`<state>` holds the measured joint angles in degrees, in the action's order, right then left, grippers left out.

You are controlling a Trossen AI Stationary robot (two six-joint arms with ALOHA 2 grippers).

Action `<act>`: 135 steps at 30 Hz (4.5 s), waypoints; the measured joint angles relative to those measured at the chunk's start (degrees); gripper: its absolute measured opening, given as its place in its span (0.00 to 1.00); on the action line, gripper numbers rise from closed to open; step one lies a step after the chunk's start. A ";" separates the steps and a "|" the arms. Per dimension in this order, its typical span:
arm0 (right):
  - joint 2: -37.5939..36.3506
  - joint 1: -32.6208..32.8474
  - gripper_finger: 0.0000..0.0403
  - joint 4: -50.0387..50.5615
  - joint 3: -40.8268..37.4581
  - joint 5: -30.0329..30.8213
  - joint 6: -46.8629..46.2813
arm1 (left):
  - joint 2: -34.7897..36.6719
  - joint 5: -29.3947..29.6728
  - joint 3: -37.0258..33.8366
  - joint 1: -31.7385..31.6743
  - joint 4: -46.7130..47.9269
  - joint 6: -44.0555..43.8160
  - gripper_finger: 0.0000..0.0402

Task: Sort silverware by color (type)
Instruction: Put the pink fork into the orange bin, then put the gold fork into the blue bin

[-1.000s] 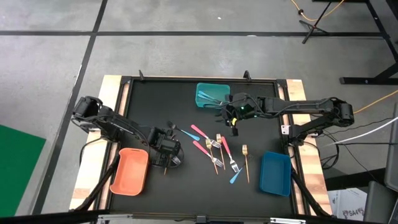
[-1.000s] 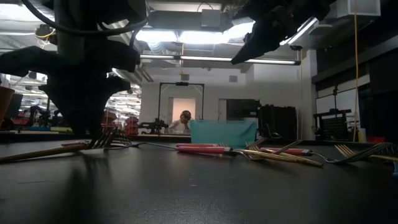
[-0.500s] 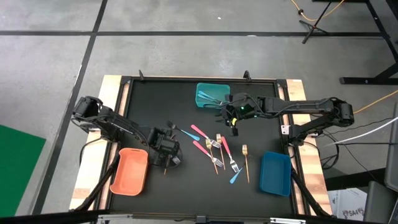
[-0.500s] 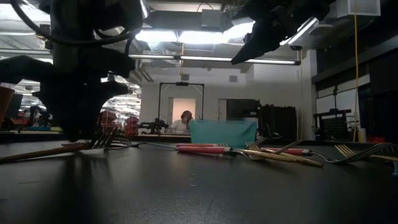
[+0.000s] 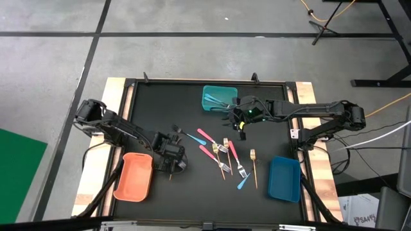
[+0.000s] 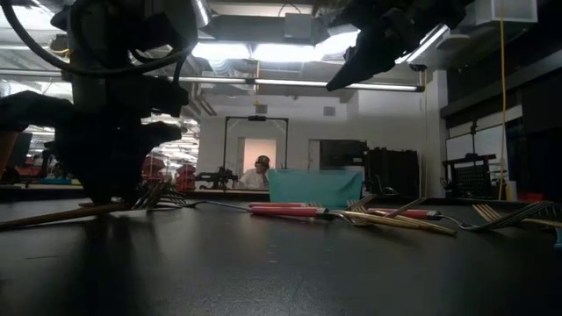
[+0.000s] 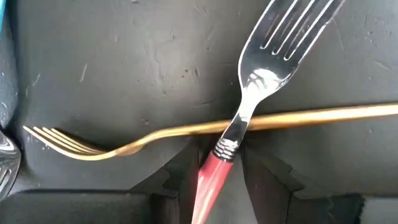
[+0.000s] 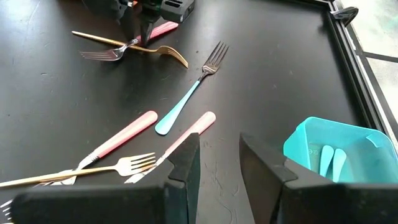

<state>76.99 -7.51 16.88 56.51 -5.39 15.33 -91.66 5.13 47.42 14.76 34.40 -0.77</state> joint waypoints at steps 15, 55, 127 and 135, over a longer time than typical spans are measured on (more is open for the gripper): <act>0.00 0.00 0.25 0.02 -0.02 0.00 -0.02 | 0.00 -0.13 -0.35 0.01 -1.14 -0.04 0.15; 0.04 0.00 0.25 0.13 -0.02 -0.17 -0.02 | 0.04 -3.53 37.13 4.49 29.94 -47.01 0.10; 0.04 0.00 0.25 0.26 -0.02 -0.20 -0.04 | 0.04 -1.82 15.50 34.16 37.96 -120.63 0.27; 0.04 0.00 0.25 0.26 -0.02 -0.20 -0.04 | 0.04 -1.40 15.49 34.12 37.96 -120.63 0.29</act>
<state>77.03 -7.51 17.15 56.49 -5.58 15.29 -91.61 3.73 62.91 48.88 72.36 -121.40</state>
